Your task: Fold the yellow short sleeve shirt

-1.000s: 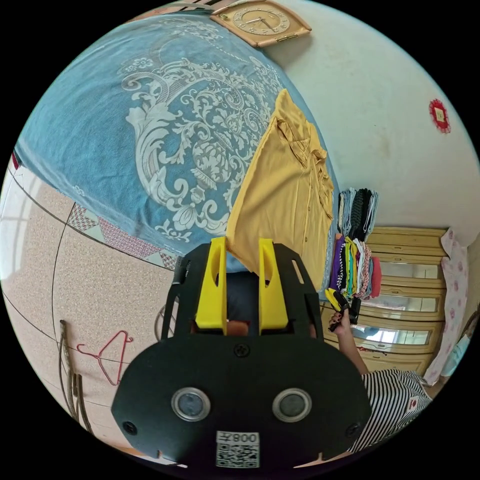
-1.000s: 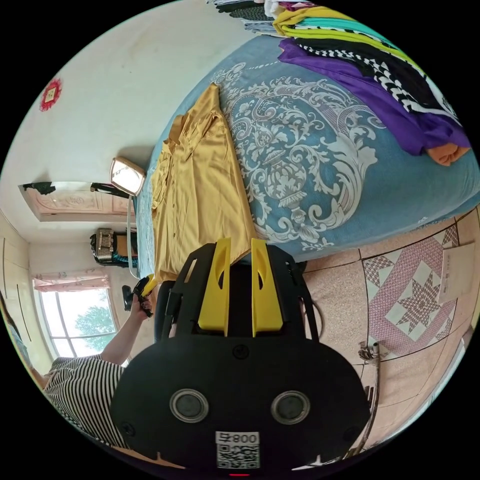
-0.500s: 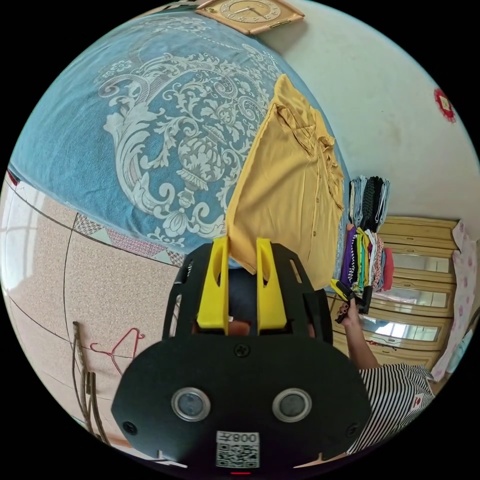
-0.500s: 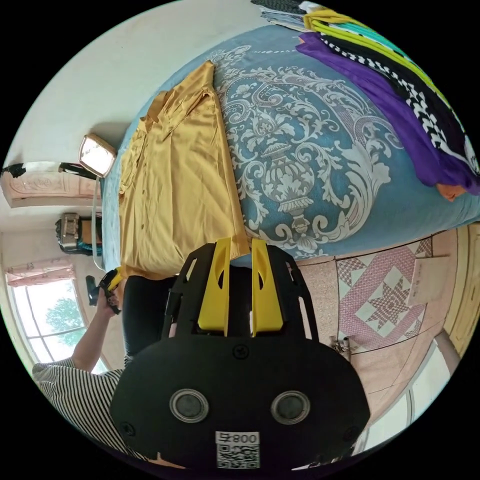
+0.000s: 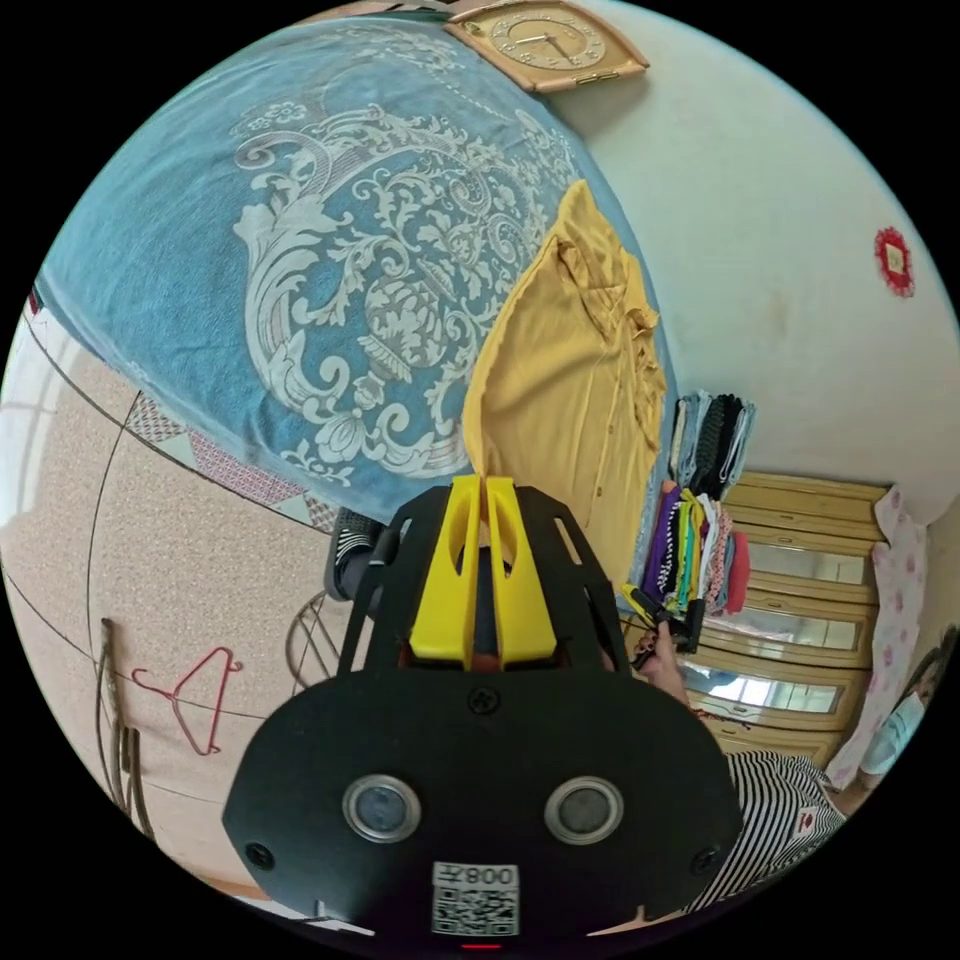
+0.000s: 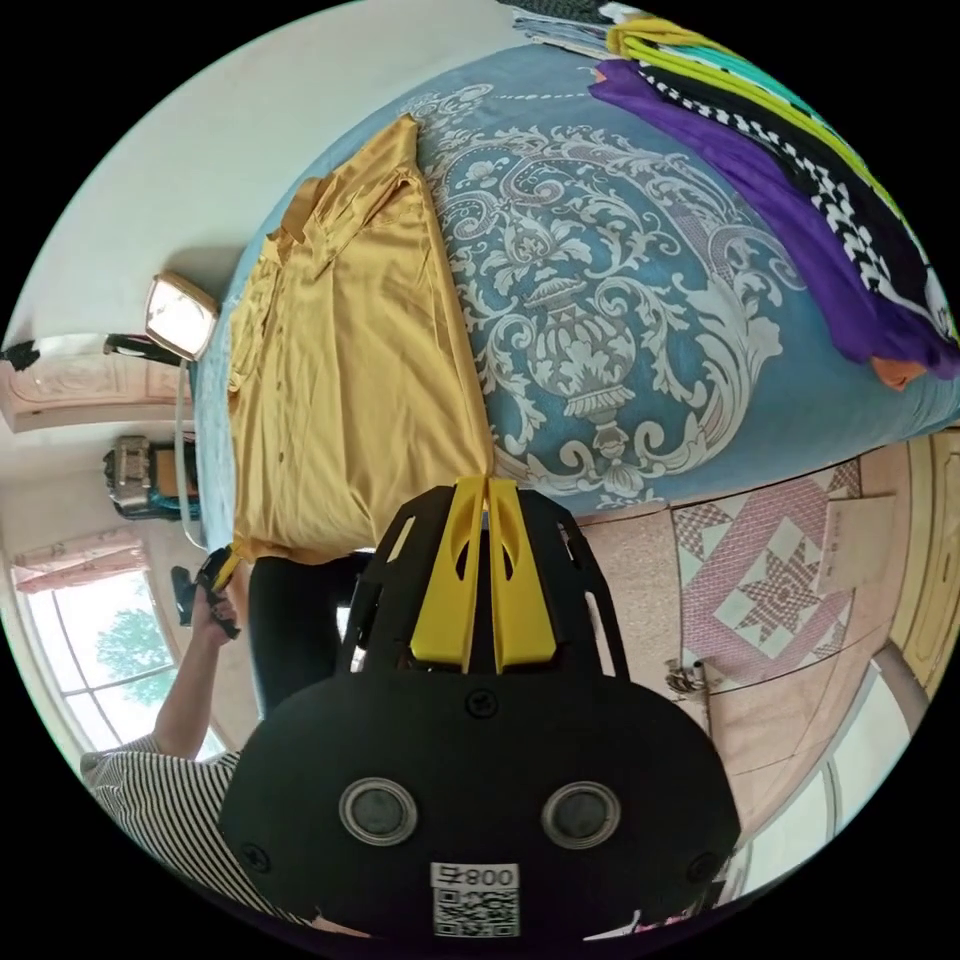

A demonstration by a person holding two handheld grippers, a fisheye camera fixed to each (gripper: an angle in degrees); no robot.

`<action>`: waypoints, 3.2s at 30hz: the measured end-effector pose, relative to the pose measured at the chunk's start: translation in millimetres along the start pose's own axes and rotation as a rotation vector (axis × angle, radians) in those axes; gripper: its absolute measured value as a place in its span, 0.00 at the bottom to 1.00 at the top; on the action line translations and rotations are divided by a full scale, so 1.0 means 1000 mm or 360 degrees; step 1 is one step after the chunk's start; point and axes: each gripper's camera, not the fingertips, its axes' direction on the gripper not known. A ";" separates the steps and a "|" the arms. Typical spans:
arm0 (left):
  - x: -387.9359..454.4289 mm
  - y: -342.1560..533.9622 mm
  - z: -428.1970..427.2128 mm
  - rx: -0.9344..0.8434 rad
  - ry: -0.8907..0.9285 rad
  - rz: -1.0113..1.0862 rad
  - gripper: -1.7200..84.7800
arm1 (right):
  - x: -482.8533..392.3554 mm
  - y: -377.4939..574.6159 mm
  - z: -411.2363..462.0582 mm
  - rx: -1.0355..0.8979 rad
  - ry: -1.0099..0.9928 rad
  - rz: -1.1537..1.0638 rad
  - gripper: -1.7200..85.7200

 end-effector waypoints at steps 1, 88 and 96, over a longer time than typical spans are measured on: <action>-0.001 0.005 -0.005 0.0021 0.0031 0.0011 0.03 | 0.005 0.003 -0.001 0.0005 -0.0036 0.0004 0.03; 0.243 -0.324 0.133 0.0147 0.0390 0.0357 0.12 | -0.125 -0.434 -0.164 0.0244 -0.0140 -0.0214 0.10; 0.311 -0.349 0.230 -0.0233 0.0345 0.0484 0.12 | -0.382 -0.374 -0.142 0.0158 0.0479 -0.1248 0.10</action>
